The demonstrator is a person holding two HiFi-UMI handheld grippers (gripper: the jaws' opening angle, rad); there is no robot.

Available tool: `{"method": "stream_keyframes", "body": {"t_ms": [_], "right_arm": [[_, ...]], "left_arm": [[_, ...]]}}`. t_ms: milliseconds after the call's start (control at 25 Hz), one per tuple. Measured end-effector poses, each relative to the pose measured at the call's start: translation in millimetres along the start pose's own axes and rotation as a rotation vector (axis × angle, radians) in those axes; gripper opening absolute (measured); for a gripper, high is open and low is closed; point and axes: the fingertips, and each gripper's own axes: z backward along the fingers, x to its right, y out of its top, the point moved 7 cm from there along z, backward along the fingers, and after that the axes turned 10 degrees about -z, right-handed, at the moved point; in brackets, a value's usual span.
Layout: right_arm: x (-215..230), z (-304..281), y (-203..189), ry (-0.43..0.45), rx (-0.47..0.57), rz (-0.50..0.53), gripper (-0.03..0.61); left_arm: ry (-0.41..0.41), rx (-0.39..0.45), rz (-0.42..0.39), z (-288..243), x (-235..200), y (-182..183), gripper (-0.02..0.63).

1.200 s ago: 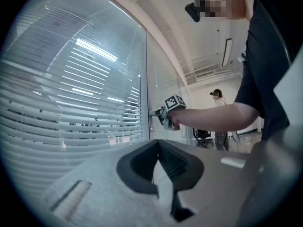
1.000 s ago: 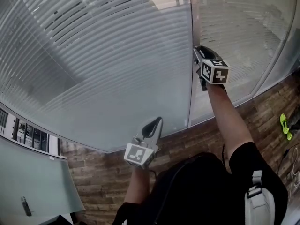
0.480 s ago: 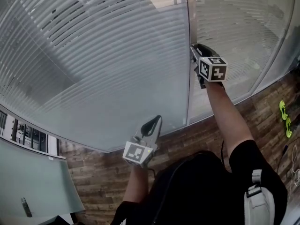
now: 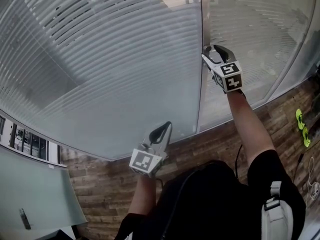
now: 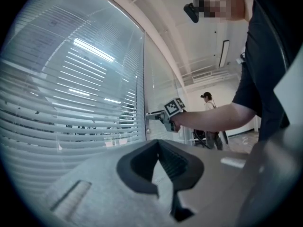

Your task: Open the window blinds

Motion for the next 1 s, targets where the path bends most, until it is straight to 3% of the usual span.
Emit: {"method": "stream_keyframes", "body": {"t_ms": [280, 440, 560, 720, 1000], "right_arm": [[-17.2, 5.2, 21.1, -0.032, -0.072, 0.447, 0.268], [-25.2, 2.1, 21.6, -0.067, -0.114, 0.753, 0.268], [-27.1, -0.3, 19.8, -0.074, -0.126, 0.915, 0.267], [-21.8, -3.9, 12.3, -0.072, -0.152, 1.042, 0.262], [-24.8, -6.7, 9.1, -0.068, -0.157, 1.083, 0.252]], "left_arm": [[-0.001, 0.014, -0.014, -2.8, -1.9, -3.9, 0.005], [-0.008, 0.008, -0.002, -3.6, -2.9, -0.9, 0.005], [0.007, 0.019, -0.008, -2.1, -6.6, -8.7, 0.005], [0.002, 0.008, -0.008, -1.3, -6.7, -5.3, 0.005], [0.013, 0.033, -0.020, -3.2, -12.3, -8.1, 0.003]]}}
